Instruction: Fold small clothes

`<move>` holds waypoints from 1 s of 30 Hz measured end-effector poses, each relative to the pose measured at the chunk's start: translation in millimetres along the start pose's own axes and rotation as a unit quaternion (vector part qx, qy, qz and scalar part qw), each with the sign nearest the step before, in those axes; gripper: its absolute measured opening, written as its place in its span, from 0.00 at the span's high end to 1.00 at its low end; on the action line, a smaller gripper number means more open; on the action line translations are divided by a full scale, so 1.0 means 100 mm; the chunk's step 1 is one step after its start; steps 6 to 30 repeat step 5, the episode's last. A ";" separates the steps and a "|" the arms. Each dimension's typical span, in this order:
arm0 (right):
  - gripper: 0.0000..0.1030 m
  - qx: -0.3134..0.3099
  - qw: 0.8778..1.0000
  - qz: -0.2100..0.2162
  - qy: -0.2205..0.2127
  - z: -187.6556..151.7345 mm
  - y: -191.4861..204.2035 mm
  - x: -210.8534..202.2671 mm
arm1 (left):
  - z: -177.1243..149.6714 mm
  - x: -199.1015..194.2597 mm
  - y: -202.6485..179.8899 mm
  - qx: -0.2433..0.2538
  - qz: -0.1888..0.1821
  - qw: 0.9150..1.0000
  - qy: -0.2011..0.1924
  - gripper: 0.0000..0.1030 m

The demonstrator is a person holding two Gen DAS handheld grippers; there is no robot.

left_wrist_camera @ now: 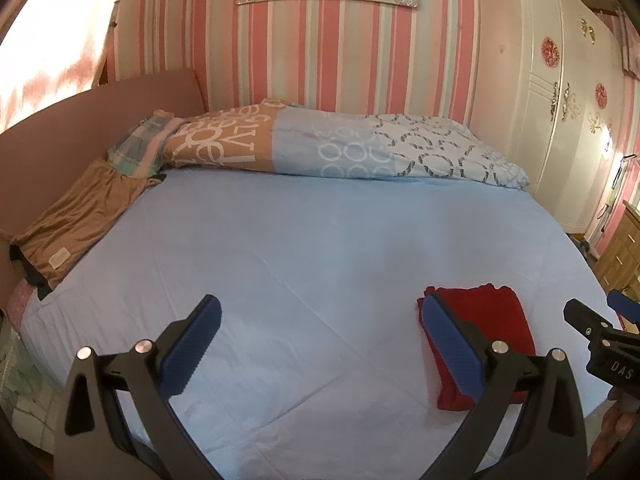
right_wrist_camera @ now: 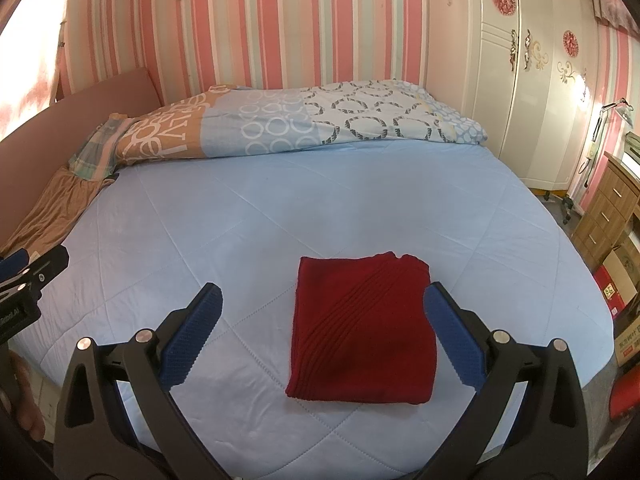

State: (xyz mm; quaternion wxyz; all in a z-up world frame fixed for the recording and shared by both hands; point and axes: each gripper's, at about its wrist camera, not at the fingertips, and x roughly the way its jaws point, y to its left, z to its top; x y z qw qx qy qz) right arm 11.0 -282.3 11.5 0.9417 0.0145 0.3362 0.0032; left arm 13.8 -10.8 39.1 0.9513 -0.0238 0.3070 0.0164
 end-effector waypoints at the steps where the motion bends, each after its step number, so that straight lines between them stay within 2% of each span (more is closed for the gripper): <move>1: 0.03 0.000 1.000 -0.001 0.000 0.00 0.00 0.00 | 0.00 0.01 0.01 -0.003 -0.003 1.000 0.003 0.02; 30: 0.03 0.000 1.000 -0.001 -0.001 -0.01 0.00 0.00 | 0.01 0.02 0.01 -0.001 -0.005 1.000 0.005 0.02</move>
